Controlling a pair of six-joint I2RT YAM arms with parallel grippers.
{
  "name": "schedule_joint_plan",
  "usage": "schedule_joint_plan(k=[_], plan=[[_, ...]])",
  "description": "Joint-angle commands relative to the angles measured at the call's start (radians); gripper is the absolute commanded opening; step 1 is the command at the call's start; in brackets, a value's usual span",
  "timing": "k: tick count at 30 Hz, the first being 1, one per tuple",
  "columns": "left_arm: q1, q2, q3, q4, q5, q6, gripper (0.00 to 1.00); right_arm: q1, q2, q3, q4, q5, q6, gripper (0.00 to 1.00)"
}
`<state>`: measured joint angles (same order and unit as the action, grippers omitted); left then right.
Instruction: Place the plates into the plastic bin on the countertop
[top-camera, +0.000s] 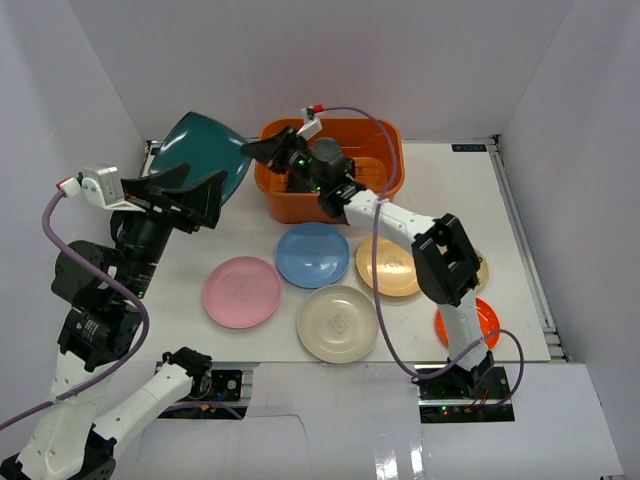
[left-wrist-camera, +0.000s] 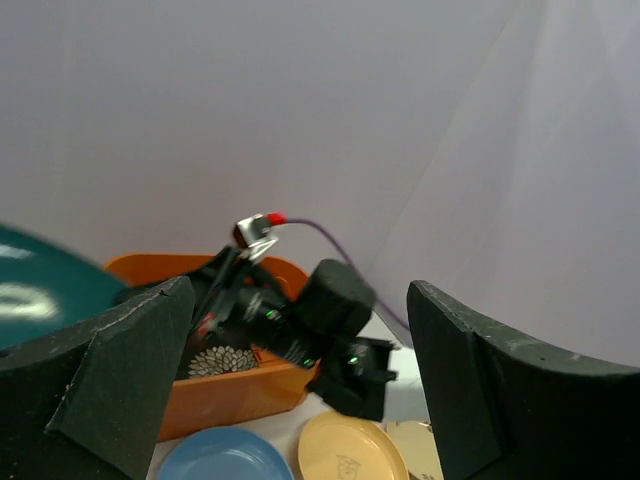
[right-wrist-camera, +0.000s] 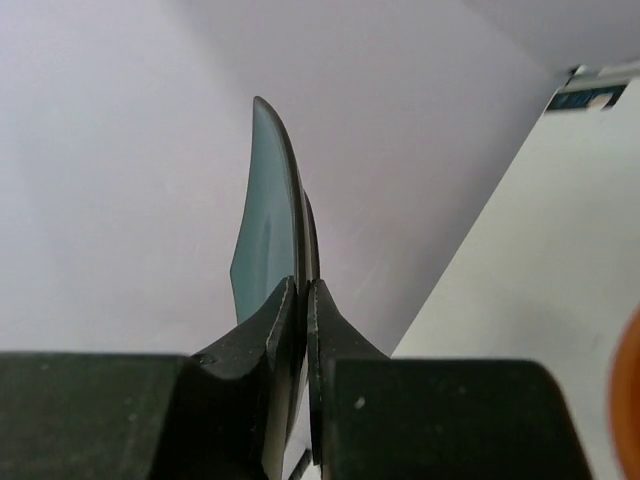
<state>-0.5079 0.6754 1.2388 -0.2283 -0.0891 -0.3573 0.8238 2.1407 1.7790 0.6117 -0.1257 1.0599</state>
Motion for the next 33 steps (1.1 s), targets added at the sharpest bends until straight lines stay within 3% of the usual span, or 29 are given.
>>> schedule_joint_plan(k=[1, 7, 11, 15, 33], plan=[[-0.004, 0.0, -0.048, -0.022, -0.074, 0.017, 0.98, -0.112, -0.2, -0.07, 0.217, 0.072, 0.049, 0.08], [-0.003, -0.01, -0.218, -0.025, -0.037, -0.025, 0.98, -0.31, -0.312, -0.281, 0.206, 0.095, 0.06, 0.08], [-0.003, -0.014, -0.369, 0.001, -0.011, -0.042, 0.98, -0.403, -0.335, -0.34, 0.157, 0.11, 0.029, 0.08], [-0.004, -0.014, -0.424, 0.026, -0.018, -0.026, 0.98, -0.482, -0.321, -0.385, 0.154, 0.103, 0.032, 0.08], [-0.003, -0.016, -0.47, 0.043, -0.011, 0.009, 0.98, -0.503, -0.185, -0.354, -0.084, 0.023, -0.192, 0.08]])
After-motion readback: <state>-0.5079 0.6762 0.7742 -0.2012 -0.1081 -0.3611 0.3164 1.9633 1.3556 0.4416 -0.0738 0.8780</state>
